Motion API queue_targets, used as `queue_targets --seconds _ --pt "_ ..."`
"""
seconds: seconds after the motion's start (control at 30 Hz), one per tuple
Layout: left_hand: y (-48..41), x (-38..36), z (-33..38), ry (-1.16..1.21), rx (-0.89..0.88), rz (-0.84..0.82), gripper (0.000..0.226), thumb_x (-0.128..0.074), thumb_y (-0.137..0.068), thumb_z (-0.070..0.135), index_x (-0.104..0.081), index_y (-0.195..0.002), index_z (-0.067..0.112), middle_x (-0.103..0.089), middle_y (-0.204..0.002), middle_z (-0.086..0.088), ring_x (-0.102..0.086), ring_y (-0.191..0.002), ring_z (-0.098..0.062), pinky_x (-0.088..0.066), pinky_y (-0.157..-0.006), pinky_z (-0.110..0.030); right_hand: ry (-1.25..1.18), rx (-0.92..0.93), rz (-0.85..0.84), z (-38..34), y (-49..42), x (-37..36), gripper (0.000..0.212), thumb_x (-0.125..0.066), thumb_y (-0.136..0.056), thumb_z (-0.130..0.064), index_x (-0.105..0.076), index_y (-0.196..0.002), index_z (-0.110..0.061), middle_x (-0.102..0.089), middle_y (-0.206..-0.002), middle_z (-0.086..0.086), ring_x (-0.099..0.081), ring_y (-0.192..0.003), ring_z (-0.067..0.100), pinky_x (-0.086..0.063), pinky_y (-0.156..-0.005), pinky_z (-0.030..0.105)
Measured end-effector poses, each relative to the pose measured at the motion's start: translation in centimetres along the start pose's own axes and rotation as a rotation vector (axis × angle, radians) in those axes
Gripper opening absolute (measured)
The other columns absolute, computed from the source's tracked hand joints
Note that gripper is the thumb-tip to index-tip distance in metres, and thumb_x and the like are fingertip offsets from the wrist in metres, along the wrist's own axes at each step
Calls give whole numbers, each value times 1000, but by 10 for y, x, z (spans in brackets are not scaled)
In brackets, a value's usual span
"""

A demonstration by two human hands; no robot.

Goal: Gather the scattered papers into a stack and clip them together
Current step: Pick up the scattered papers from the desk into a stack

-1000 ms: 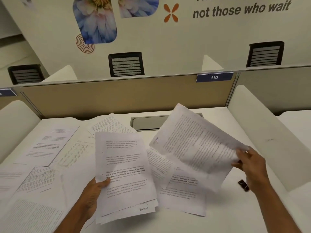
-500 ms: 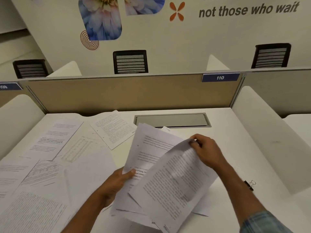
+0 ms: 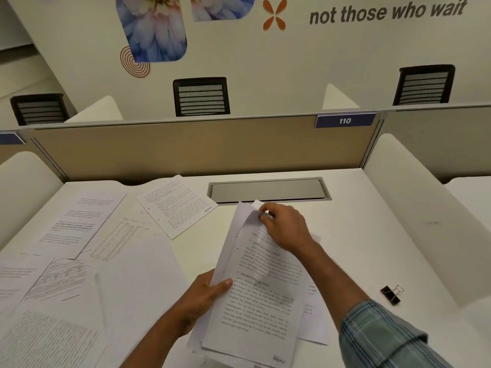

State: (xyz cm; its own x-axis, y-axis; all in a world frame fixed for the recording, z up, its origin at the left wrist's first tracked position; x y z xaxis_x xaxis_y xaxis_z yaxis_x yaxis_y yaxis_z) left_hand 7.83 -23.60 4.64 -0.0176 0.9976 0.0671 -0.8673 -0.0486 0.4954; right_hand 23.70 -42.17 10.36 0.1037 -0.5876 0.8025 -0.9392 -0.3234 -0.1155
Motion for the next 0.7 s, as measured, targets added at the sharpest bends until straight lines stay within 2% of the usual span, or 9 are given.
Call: queue_targets --seconds 0.1,0.17,0.23,0.3,0.37,0.43,0.53,0.63,0.7 --pt "-2 4 -3 58 4 33 30 -65 -97 30 -64 -126 22 -81 -109 -5 -78 -98 -28 -62 -90 -49 -175 -7 1 3 1 -8 36 -60 -96 -35 -59 -132 -30 -68 -122 -5 -63 -110 16 -55 -97 40" --pt "-3 9 -5 116 18 66 30 -65 -97 30 -64 -126 23 -81 -109 -6 -78 -98 -30 -61 -91 -52 -224 -41 103 12 8 -14 55 -66 -94 -37 -48 -145 -26 -54 -145 -2 -50 -133 19 -44 -112 41" --pt "-4 16 -8 172 31 100 32 -66 -96 30 -63 -126 22 -81 -110 -9 -78 -98 -33 -60 -92 -56 -265 -158 276 26 21 -19 67 -70 -91 -39 -42 -149 -20 -47 -152 2 -41 -142 22 -35 -117 45" --pt "-6 22 -11 224 37 132 34 -66 -95 29 -62 -128 21 -80 -111 -11 -77 -99 -35 -59 -92 -58 -396 -370 335 42 38 -26 77 -74 -87 -42 -37 -151 -22 -47 -151 4 -43 -141 24 -38 -115 49" --pt "-7 27 -14 287 36 158 36 -66 -96 27 -62 -130 19 -79 -113 -13 -76 -102 -37 -57 -94 -59 -639 -562 205 57 53 -37 83 -78 -82 -47 -34 -150 -25 -50 -147 7 -50 -133 25 -46 -105 44" --pt "-8 30 -17 337 35 191 38 -66 -95 26 -61 -132 17 -79 -114 -14 -75 -104 -38 -56 -95 -61 -871 -670 -44 66 68 -46 80 -78 -79 -54 -42 -145 -24 -59 -138 5 -60 -121 22 -50 -96 38" --pt "-12 30 -20 396 34 200 44 -67 -91 26 -60 -133 15 -77 -117 -17 -73 -107 -43 -53 -96 -67 -1041 -629 -347 62 84 -53 53 -70 -85 -57 -63 -128 -28 -75 -121 -6 -72 -108 16 -56 -86 33" --pt "-13 27 -19 429 36 188 47 -69 -86 28 -62 -130 16 -77 -117 -19 -72 -107 -46 -53 -96 -68 -1104 -556 -386 53 88 -60 42 -73 -87 -48 -67 -125 -31 -76 -118 -9 -72 -108 14 -58 -82 29" --pt "-14 27 -18 437 45 178 45 -71 -84 26 -63 -128 17 -77 -117 -19 -72 -108 -46 -52 -96 -68 -1122 -538 -382 51 86 -63 48 -78 -84 -41 -67 -128 -24 -76 -119 -2 -72 -110 21 -59 -93 43"
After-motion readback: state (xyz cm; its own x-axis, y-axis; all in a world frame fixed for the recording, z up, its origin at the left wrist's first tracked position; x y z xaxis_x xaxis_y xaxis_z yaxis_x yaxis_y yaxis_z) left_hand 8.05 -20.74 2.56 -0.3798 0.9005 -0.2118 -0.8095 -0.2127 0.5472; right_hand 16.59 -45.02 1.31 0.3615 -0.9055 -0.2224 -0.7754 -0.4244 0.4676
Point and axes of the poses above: each hand's wrist, its own y-axis away from the middle knuckle, its own x-axis out of the back of the hand, z = x × y, the point moved 1 cm from there along -y, towards the middle knuckle
